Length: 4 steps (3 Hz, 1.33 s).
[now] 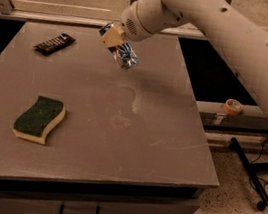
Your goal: Place redbull can upright
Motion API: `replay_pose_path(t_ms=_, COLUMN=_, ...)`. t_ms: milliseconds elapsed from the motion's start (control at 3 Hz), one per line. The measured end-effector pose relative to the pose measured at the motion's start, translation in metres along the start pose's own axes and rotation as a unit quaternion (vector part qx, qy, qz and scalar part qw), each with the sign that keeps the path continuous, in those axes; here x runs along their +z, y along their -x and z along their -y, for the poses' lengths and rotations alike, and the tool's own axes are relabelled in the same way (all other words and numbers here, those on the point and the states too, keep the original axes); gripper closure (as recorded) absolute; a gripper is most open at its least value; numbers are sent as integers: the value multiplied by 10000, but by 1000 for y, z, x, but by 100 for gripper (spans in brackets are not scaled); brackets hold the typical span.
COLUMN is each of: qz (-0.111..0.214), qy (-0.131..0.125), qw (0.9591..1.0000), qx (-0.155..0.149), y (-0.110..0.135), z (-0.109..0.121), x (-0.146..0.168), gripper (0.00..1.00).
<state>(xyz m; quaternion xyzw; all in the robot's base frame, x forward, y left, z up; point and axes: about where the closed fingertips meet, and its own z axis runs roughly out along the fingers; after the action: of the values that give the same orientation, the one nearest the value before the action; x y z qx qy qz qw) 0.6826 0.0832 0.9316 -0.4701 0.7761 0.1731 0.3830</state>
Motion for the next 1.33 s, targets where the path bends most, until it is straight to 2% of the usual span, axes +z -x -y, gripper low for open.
replay_pose_path(t_ms=333, qz=977, qy=202, qw=9950, qx=44, y=-1, z=4, x=-5, gripper=100)
replay_pose_path(t_ms=667, qz=1696, qy=403, qw=9846, qx=-149, y=2, z=5, x=-11, gripper=100)
replay_pose_path(t_ms=1000, qz=2248, qy=597, qw=9721, qx=-301, y=1, z=6, x=-14, gripper=100)
replay_pose_path(t_ms=1333, qz=2669, qy=841, qw=9590, qx=-438, y=-5, z=4, x=-16, gripper=100)
